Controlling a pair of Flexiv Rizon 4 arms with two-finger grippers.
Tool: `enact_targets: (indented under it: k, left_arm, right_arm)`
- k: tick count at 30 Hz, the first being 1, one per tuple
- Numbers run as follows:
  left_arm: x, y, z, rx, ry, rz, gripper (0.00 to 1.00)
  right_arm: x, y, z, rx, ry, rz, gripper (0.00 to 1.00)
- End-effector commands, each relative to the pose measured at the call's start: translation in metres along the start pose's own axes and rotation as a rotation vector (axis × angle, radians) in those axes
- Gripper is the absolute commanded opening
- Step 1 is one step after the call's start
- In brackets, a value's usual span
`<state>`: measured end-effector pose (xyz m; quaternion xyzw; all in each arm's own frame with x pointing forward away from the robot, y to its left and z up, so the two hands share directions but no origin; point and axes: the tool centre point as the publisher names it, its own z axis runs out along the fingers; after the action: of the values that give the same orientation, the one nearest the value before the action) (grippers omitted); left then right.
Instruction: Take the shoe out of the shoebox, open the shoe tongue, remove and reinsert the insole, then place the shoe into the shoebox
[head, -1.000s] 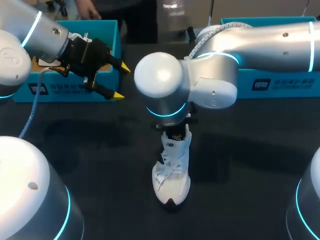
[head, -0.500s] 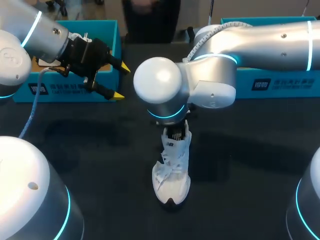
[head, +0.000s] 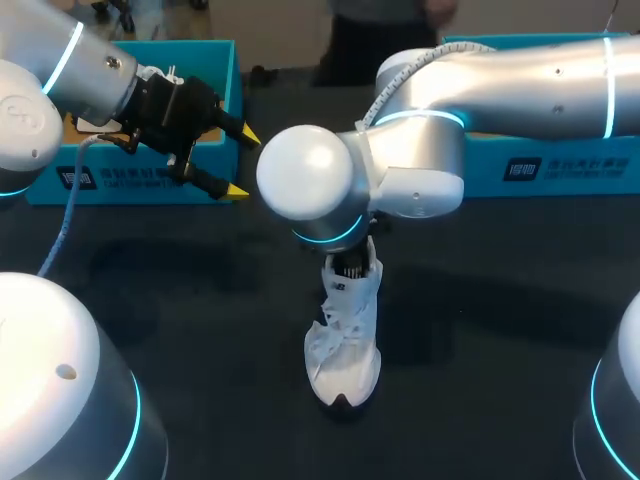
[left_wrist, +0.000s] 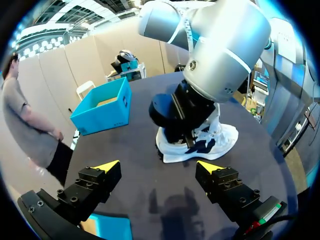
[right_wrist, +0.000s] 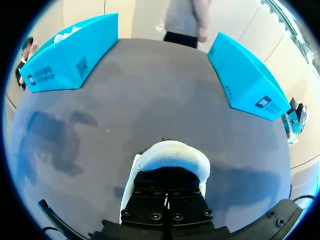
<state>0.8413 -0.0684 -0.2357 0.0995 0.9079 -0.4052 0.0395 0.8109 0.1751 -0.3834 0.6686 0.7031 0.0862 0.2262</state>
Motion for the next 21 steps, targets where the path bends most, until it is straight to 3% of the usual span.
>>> enact_targets:
  k: [1,10,21]
  left_arm:
    - [0.001,0.0,-0.001,-0.003,0.0,0.0,1.0]
    - [0.001,0.0,-0.001,-0.003,0.0,0.0,1.0]
    - [0.001,0.0,-0.001,-0.003,0.0,0.0,1.0]
  right_arm:
    - [0.011,-0.012,0.023,-0.139,0.001,0.26,0.0]
    - [0.02,-0.04,0.058,-0.01,0.017,0.271,0.0]
    - [0.017,-0.089,0.053,0.144,-0.007,0.243,0.0]
